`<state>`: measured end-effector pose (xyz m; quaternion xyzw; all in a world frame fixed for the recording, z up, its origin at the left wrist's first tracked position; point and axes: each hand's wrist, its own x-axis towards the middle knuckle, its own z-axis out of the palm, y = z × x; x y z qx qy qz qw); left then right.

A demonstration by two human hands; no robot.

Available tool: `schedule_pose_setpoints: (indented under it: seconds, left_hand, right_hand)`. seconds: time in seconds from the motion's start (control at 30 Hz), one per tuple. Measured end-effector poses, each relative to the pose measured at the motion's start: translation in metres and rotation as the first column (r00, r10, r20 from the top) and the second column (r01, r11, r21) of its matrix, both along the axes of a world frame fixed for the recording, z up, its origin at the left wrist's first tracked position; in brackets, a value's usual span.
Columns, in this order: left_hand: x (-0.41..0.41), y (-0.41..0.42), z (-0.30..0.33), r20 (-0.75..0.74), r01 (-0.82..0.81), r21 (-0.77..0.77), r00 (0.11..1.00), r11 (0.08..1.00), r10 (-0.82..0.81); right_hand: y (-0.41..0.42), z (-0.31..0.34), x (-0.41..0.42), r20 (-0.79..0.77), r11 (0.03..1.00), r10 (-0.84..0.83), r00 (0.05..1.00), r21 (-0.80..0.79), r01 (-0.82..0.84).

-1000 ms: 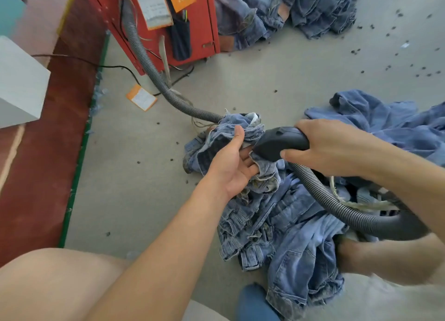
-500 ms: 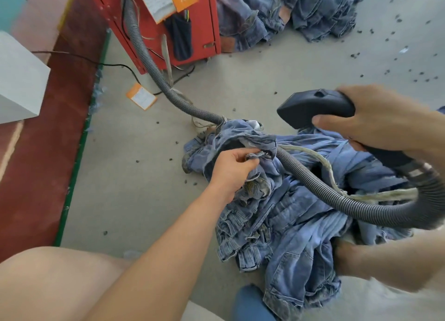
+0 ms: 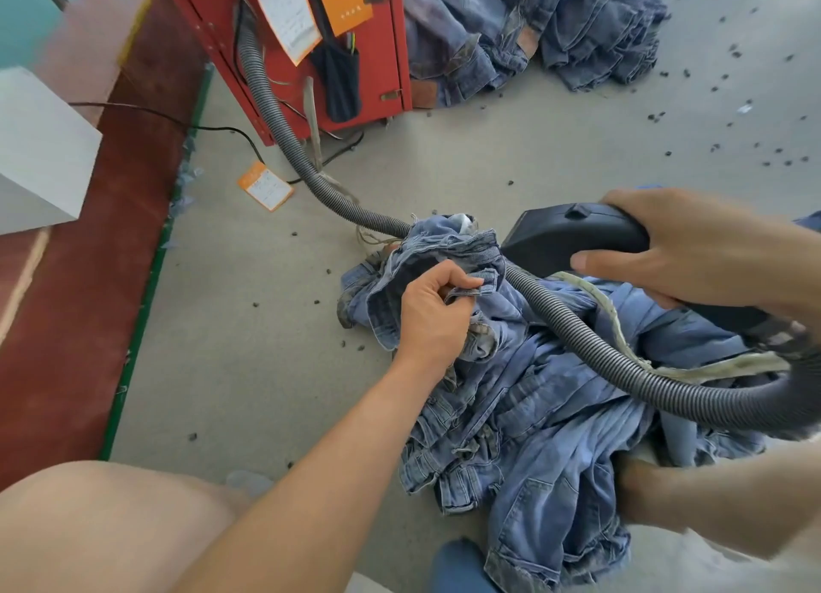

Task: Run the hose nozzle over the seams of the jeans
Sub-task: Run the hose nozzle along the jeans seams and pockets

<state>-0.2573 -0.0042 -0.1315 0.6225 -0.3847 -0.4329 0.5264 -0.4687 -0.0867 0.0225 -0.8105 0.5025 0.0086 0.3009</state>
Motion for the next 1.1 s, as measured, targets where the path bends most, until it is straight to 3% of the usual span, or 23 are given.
schedule_pose_setpoints:
  seconds: [0.23,0.37,0.57,0.7,0.8,0.9,1.0,1.1]
  left_hand:
    - [-0.004,0.002,-0.001,-0.112,0.036,0.054,0.993,0.998,-0.03]
    - [-0.006,0.002,-0.006,-0.214,-0.006,0.089,0.977,0.996,0.025]
    - [-0.008,0.004,-0.009,-0.319,0.034,0.114,0.948,0.993,0.004]
    - [-0.011,0.008,-0.01,-0.279,0.061,0.114,0.96,0.992,-0.027]
    - [-0.008,0.004,-0.009,-0.281,0.005,0.122,0.959,0.993,0.029]
    - [-0.005,0.003,-0.007,-0.271,0.023,0.113,0.963,0.993,0.008]
    - [-0.007,0.006,-0.009,-0.273,0.076,0.12,0.961,0.99,-0.041]
    - [-0.007,0.006,-0.01,-0.315,0.068,0.146,0.949,0.987,-0.019]
  right_hand:
    - [0.0,-0.006,-0.003,0.016,0.988,-0.141,0.99,0.072,0.14]
    - [0.002,-0.012,0.0,0.069,0.917,-0.318,0.946,0.276,0.288]
    - [0.007,-0.022,0.01,0.045,0.794,-0.384,0.922,0.526,0.305]
    - [-0.007,-0.034,0.014,0.112,0.77,-0.537,0.836,0.469,0.432]
    - [-0.008,-0.028,0.004,0.076,0.847,-0.389,0.918,0.422,0.324]
    - [0.004,-0.033,0.01,-0.007,0.944,-0.187,0.982,0.274,0.182]
    - [0.002,-0.046,0.022,-0.066,0.986,-0.161,0.985,0.03,0.163]
    - [-0.004,-0.042,0.02,-0.106,0.979,-0.18,0.978,-0.114,0.168]
